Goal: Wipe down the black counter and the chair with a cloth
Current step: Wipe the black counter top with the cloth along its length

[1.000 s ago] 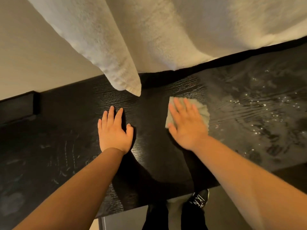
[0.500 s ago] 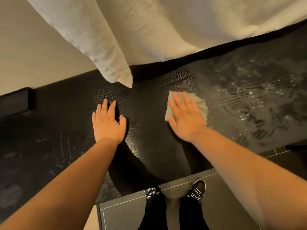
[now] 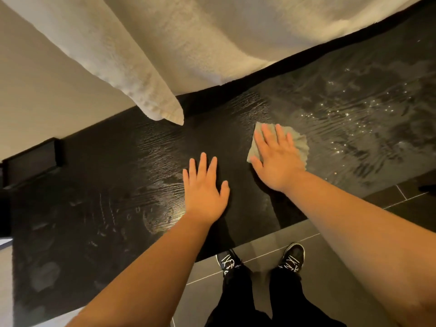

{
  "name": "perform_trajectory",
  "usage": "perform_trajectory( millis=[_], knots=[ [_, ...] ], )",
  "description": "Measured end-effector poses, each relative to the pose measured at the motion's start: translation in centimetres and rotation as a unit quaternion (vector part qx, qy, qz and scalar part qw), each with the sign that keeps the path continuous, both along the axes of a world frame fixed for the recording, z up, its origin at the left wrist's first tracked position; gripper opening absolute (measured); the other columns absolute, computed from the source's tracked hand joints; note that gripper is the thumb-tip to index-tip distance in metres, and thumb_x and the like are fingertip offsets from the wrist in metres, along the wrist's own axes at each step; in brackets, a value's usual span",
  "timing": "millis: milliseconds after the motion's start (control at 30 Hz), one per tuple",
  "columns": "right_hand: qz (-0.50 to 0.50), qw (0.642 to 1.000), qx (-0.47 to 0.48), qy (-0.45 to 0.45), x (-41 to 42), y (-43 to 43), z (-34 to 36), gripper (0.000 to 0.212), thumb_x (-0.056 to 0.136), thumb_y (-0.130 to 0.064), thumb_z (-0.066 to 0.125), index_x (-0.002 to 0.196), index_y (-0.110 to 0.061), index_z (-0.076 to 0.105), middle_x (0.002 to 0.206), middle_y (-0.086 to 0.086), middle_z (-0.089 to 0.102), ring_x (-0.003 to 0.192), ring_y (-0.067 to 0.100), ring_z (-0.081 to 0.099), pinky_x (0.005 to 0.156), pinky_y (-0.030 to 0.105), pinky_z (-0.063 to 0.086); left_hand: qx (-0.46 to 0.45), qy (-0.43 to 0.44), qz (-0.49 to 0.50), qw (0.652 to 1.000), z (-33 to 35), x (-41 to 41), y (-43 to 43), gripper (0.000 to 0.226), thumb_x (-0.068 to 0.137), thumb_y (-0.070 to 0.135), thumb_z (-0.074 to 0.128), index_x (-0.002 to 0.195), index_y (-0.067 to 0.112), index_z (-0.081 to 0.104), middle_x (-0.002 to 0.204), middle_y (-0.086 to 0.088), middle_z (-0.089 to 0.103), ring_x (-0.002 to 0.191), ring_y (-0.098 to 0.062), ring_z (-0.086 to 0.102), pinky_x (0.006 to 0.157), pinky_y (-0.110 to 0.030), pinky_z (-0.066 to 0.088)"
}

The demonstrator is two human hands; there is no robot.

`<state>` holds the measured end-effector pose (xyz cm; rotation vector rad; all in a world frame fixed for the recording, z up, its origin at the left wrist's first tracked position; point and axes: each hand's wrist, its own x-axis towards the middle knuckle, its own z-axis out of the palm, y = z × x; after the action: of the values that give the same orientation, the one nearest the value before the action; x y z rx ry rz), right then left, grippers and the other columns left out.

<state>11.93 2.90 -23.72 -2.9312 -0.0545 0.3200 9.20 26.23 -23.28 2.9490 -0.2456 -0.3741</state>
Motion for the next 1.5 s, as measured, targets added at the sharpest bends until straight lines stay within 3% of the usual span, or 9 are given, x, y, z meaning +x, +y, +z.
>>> perform_trajectory(
  millis=[233,400,533,667,767,833,1033,1267,1500],
  knots=[
    [0.208,0.978,-0.006,0.019,-6.3,-3.5,-0.4,0.075,0.102,-0.059,0.035,0.167,-0.027,0.016,0.175,-0.001,0.007,0.161,0.030,0.001,0.130,0.050,0.004,0.019,-0.004,-0.007,1.000,-0.7,-1.1,-0.9,0.073,0.101,0.059,0.034,0.167,0.033,0.019,0.178,-0.001,0.005,0.163,-0.030,-0.002,0.132,-0.050,-0.001],
    [0.065,0.998,-0.009,0.018,-1.7,-8.6,-0.2,0.074,0.102,-0.061,0.028,0.166,-0.027,0.015,0.174,-0.002,0.010,0.160,0.033,0.001,0.129,0.056,0.008,0.028,-0.018,-0.004,0.999,-0.8,-1.3,-1.2,0.074,0.099,0.057,0.035,0.167,0.031,0.025,0.177,-0.002,0.010,0.163,-0.032,0.004,0.132,-0.053,0.006],
    [0.016,1.000,0.001,0.001,-3.4,-5.1,-0.1,0.076,0.100,-0.054,0.030,0.166,-0.019,0.017,0.174,0.008,0.011,0.159,0.040,0.003,0.127,0.057,0.004,0.027,-0.021,0.003,0.999,-0.6,-1.2,-1.4,0.075,0.096,0.056,0.036,0.166,0.030,0.028,0.176,-0.002,0.014,0.162,-0.032,0.007,0.132,-0.054,0.009],
    [0.151,0.988,0.021,0.004,-8.4,-2.3,-0.4,0.076,0.101,-0.054,0.031,0.167,-0.021,0.015,0.175,0.006,0.005,0.160,0.035,-0.003,0.129,0.053,0.004,0.016,-0.030,0.005,0.999,-0.5,-1.3,-1.5,0.075,0.095,0.055,0.038,0.165,0.030,0.030,0.176,-0.002,0.015,0.162,-0.032,0.007,0.131,-0.053,0.010],
    [0.227,0.973,0.032,0.000,-8.4,-4.9,-0.7,0.071,0.102,-0.053,0.036,0.165,-0.022,0.024,0.174,0.003,0.016,0.160,0.032,0.008,0.129,0.053,0.011,0.017,-0.033,0.005,0.999,-0.5,-1.2,-1.5,0.073,0.097,0.055,0.040,0.165,0.030,0.029,0.176,-0.002,0.015,0.162,-0.032,0.007,0.131,-0.054,0.011],
    [0.188,0.982,0.030,-0.016,-7.4,-7.6,-1.0,0.067,0.103,-0.051,0.037,0.164,-0.023,0.029,0.172,0.002,0.023,0.159,0.033,0.016,0.128,0.053,0.016,0.020,-0.036,0.004,0.999,-0.5,-1.3,-1.5,0.072,0.098,0.054,0.042,0.165,0.030,0.029,0.176,-0.002,0.015,0.162,-0.032,0.008,0.131,-0.053,0.011],
    [-0.005,1.000,0.001,-0.012,-7.8,-7.3,0.0,0.066,0.106,-0.047,0.021,0.166,-0.019,0.020,0.173,0.005,0.015,0.159,0.038,0.008,0.127,0.058,0.013,0.036,-0.039,0.004,0.999,-0.4,-1.3,-1.6,0.072,0.100,0.054,0.045,0.166,0.031,0.027,0.176,-0.003,0.015,0.162,-0.032,0.009,0.132,-0.052,0.012],
    [0.145,0.989,0.018,-0.003,-12.4,0.0,-0.6,0.065,0.106,-0.047,0.027,0.166,-0.024,0.017,0.175,0.002,0.008,0.160,0.031,0.002,0.129,0.049,0.002,0.030,-0.044,0.000,0.999,-0.6,-1.4,-1.4,0.073,0.100,0.056,0.044,0.166,0.031,0.027,0.176,-0.003,0.014,0.162,-0.031,0.008,0.132,-0.052,0.010],
    [-0.031,0.999,-0.015,-0.017,-13.0,-8.0,-0.5,0.062,0.107,-0.046,0.028,0.165,-0.024,0.024,0.172,0.001,0.020,0.159,0.034,0.012,0.126,0.058,0.018,0.017,-0.055,-0.008,0.998,-0.6,-1.6,-1.1,0.072,0.100,0.056,0.041,0.166,0.030,0.027,0.176,-0.004,0.016,0.162,-0.033,0.010,0.132,-0.052,0.011]
  ],
)
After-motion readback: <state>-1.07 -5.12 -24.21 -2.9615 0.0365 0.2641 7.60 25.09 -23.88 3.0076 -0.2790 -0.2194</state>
